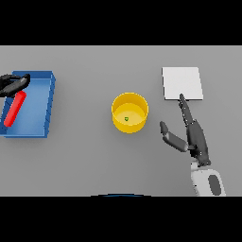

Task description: Pick up the red beaker and tilt it to pour out 1 green nut into yellow bowl. Pick up the yellow bowl and place it on the metallic measuring scale.

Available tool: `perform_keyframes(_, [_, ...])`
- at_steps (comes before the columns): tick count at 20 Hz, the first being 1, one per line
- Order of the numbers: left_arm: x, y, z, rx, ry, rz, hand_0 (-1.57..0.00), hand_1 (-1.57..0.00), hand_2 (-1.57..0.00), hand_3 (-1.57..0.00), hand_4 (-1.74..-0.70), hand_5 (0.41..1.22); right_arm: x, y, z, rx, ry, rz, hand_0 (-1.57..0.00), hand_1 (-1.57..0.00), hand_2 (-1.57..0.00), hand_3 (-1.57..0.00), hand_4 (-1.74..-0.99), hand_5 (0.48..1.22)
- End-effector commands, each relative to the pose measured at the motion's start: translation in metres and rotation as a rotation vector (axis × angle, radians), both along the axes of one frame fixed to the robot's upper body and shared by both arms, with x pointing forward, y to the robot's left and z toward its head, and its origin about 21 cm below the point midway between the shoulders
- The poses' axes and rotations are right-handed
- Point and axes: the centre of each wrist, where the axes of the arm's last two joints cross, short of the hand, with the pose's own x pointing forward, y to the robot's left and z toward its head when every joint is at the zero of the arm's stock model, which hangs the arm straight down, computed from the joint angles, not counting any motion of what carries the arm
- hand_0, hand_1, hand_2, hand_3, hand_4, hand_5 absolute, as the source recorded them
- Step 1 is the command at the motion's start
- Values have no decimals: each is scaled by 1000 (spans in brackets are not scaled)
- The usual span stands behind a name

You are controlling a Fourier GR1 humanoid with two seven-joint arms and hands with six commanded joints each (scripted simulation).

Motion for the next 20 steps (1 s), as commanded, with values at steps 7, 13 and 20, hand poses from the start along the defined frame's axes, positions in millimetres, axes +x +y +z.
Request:
perform_keyframes(7, [10,-5,-12,62,-35,11,-107,-94,-89,-75,-708,647,2,-2,3,-12,12,-5,1,1,1,1,-1176,688])
perform_keyframes(13, [7,-1,-8,45,-144,20,-27,-24,-23,-19,-713,685,11,7,17,-183,3,99,1,1,1,1,-1137,717])
perform_keyframes(20, [13,-10,-9,12,-152,-5,-5,-4,-4,-3,-719,665,48,22,51,-779,-93,426,1,1,1,1,-1222,701])
